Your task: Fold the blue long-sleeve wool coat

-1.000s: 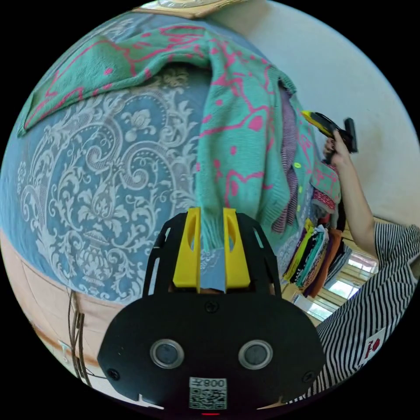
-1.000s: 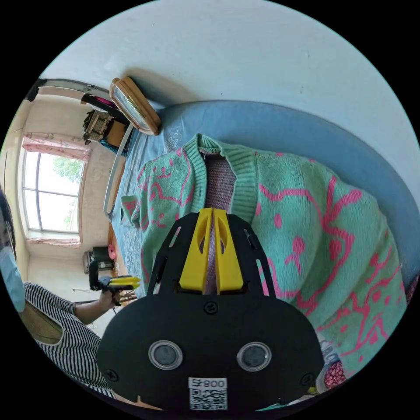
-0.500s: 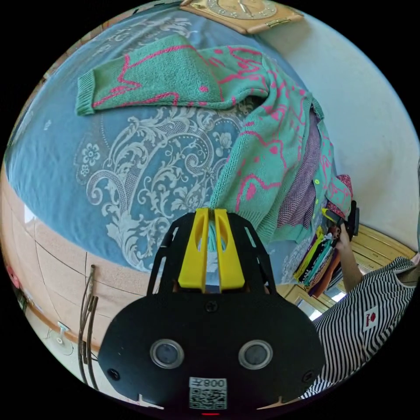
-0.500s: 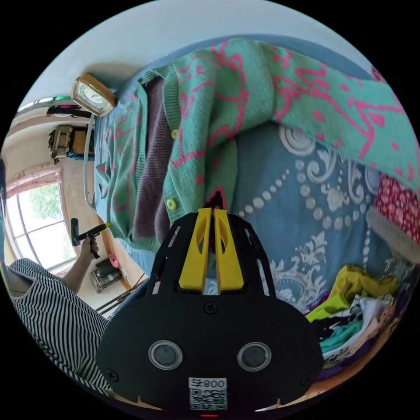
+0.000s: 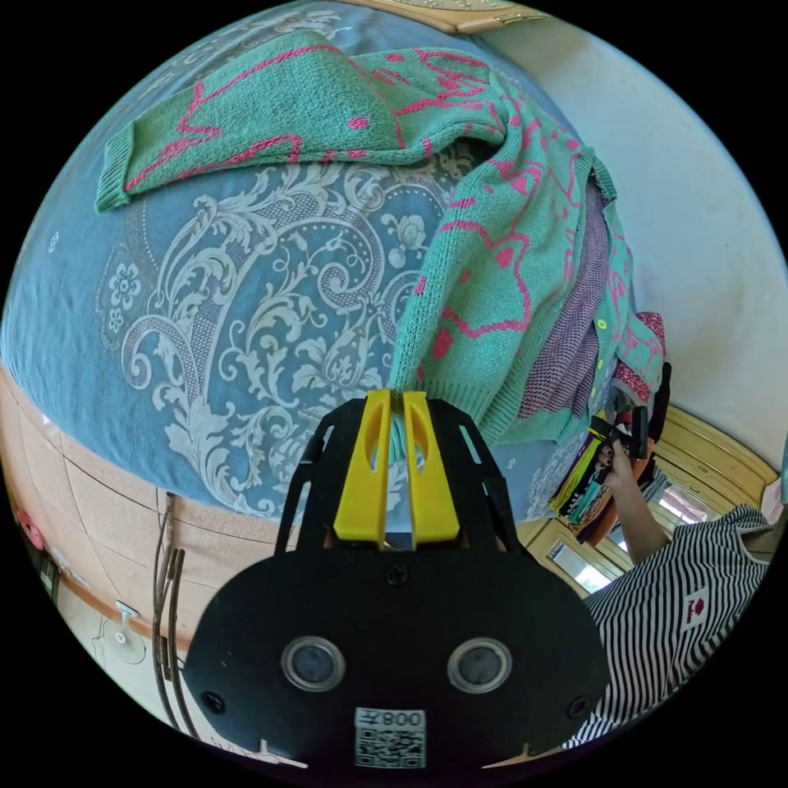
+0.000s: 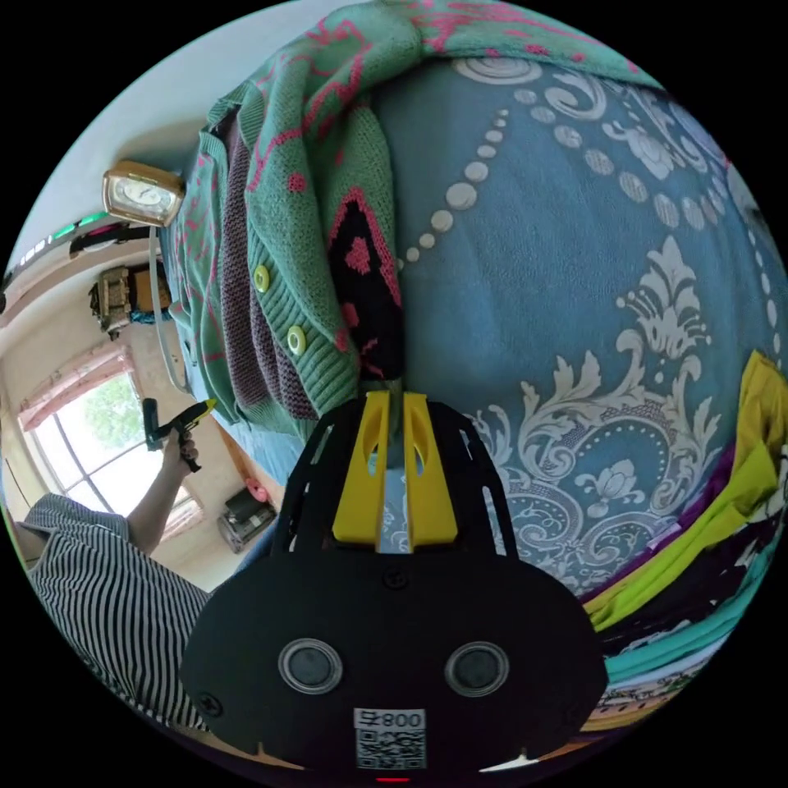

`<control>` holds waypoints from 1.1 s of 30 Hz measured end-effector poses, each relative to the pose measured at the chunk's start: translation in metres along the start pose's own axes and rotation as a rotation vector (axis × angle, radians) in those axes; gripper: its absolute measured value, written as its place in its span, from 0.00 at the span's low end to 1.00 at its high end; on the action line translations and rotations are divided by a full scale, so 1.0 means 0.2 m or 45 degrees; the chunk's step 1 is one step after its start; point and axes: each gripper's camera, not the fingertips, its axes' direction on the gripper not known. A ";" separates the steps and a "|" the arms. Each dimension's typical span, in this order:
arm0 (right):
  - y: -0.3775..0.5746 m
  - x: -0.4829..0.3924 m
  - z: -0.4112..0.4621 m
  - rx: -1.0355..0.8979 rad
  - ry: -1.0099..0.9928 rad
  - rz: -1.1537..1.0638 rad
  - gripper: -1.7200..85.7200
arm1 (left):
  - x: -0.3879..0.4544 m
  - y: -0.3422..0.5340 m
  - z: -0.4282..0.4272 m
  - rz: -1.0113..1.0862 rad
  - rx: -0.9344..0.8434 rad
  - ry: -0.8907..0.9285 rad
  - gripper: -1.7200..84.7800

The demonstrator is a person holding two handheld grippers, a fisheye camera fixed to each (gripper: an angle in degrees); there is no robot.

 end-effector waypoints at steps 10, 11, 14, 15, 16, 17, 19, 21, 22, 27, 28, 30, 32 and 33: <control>0.27 -0.09 -0.57 0.013 0.394 -0.024 0.03 | 0.11 0.06 -0.09 0.017 0.013 -0.107 0.05; 0.27 -0.05 -0.56 0.011 0.398 -0.004 0.03 | 0.11 0.04 -0.05 -0.007 0.003 -0.120 0.05; 0.22 0.12 -0.39 -0.043 0.298 0.095 0.03 | 0.14 0.03 0.02 -0.032 -0.015 -0.122 0.06; 0.20 0.16 -0.35 -0.041 0.270 0.130 0.03 | 0.14 0.03 0.02 -0.038 -0.004 -0.121 0.06; 0.20 0.17 -0.34 -0.014 0.260 0.152 0.03 | 0.16 0.05 -0.01 -0.042 0.024 -0.116 0.06; 0.20 0.17 -0.35 0.002 0.249 0.157 0.03 | 0.19 0.08 -0.04 -0.047 0.056 -0.123 0.06; 0.23 0.14 -0.39 0.029 0.289 0.168 0.03 | 0.22 0.13 -0.10 -0.071 0.103 -0.150 0.07; 0.24 0.12 -0.45 0.047 0.412 0.211 0.03 | 0.28 0.17 -0.14 -0.066 0.144 -0.169 0.07; 0.25 0.09 -0.50 0.077 0.455 0.219 0.02 | 0.35 0.19 -0.15 -0.045 0.167 -0.153 0.08; 0.09 -0.25 -0.60 0.260 0.333 -0.003 0.03 | 0.76 0.10 0.03 0.281 0.080 0.025 0.09; -0.01 -0.39 -0.57 0.267 0.280 -0.109 0.03 | 0.86 0.07 0.11 0.363 0.030 0.030 0.10; -0.20 -0.60 -0.50 0.275 0.218 -0.256 0.04 | 0.99 0.03 0.21 0.446 -0.017 -0.028 0.10; -0.39 -0.81 -0.44 0.295 0.159 -0.403 0.06 | 1.09 0.01 0.32 0.510 -0.083 -0.163 0.10; -0.52 -0.94 -0.39 0.309 0.114 -0.481 0.06 | 1.11 0.00 0.35 0.511 -0.099 -0.198 0.09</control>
